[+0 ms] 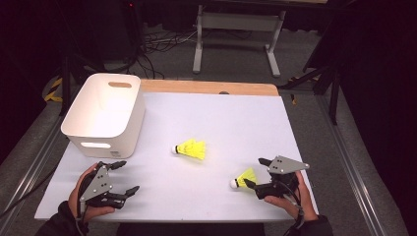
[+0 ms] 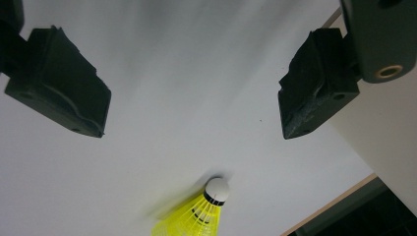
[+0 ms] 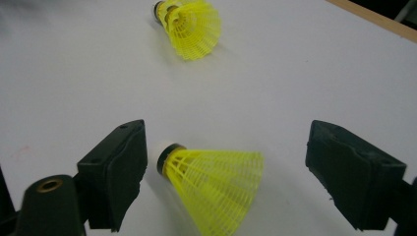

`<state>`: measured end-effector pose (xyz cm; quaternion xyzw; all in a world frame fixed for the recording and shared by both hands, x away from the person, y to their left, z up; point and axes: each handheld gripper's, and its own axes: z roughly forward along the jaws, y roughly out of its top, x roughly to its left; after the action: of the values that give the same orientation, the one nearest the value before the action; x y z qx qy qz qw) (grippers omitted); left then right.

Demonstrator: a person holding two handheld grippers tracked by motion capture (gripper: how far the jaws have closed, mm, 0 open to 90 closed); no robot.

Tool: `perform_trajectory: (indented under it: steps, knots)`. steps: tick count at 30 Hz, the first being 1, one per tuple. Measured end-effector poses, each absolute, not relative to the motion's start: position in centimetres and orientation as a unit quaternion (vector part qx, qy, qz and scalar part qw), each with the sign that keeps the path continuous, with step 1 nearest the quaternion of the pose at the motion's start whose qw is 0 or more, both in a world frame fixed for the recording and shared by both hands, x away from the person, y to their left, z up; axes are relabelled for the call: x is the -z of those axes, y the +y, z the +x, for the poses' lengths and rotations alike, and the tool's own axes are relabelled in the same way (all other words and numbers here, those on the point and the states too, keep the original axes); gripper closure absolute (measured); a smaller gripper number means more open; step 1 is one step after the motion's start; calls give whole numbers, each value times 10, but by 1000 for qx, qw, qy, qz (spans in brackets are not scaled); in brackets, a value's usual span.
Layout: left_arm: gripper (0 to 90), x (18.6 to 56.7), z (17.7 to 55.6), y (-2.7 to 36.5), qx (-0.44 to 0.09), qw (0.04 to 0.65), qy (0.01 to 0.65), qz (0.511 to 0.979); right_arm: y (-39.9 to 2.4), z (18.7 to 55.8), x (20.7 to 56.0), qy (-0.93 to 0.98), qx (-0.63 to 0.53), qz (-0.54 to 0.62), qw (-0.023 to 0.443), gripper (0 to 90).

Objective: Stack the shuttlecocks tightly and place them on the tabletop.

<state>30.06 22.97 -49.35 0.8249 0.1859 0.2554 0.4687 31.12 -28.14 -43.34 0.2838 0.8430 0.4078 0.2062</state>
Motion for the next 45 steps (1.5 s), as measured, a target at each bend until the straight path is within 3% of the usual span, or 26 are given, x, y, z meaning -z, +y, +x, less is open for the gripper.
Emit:
perform_trajectory:
  steps: [15,26,37,41,45]
  knots:
    - [69,493,300,230,-258,471,191,822,-294,298,469,862,-381,281,179,203]
    - [63,493,300,230,-258,470,189,823,-293,299,476,875,-380,256,154,453]
    - [76,495,301,228,-260,463,192,826,-293,298,477,876,-401,230,139,804]
    - [78,495,301,227,-260,463,191,826,-293,297,476,877,-406,219,135,881]
    - [80,495,301,227,-259,463,191,826,-292,296,475,877,-408,215,137,890]
